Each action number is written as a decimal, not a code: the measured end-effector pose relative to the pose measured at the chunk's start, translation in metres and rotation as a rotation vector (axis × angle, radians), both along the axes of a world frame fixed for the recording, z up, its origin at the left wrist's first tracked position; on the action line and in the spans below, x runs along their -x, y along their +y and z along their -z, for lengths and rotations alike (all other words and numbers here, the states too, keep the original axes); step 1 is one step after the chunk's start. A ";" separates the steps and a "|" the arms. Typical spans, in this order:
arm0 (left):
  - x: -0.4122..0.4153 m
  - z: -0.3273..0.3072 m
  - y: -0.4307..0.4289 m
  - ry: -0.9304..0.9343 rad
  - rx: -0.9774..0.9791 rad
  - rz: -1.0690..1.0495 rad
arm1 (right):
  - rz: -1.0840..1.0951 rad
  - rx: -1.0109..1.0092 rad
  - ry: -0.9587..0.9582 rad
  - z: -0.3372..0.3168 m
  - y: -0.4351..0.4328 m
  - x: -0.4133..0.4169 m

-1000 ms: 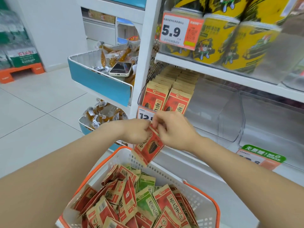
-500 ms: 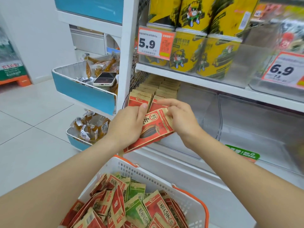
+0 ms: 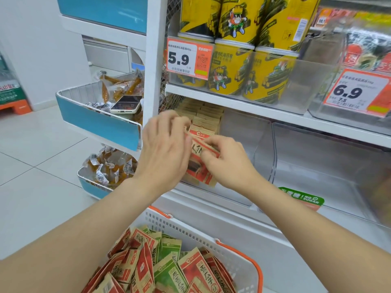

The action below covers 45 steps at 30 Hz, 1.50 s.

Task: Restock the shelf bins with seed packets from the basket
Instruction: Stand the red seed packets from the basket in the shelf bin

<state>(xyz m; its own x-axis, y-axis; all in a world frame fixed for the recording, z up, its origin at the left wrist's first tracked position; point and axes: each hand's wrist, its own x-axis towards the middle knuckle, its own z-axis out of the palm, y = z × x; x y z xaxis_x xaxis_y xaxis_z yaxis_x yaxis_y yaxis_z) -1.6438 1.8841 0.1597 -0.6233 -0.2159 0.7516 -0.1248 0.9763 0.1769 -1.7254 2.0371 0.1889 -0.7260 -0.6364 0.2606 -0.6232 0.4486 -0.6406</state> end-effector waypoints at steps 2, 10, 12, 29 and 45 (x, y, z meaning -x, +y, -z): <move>0.004 -0.001 0.009 0.124 -0.220 -0.009 | 0.078 0.140 -0.133 0.001 -0.004 -0.001; 0.016 -0.006 0.016 0.092 -0.872 0.086 | 0.033 0.421 -0.657 0.010 -0.009 -0.009; 0.017 -0.004 0.013 0.085 -0.782 0.077 | -0.018 0.448 -0.648 0.012 -0.010 -0.011; 0.016 0.000 -0.022 -0.164 -0.307 0.058 | 0.134 0.248 0.161 0.025 -0.007 0.037; 0.021 0.012 -0.042 -0.433 0.014 0.036 | 0.199 -0.162 -0.133 0.032 -0.038 0.041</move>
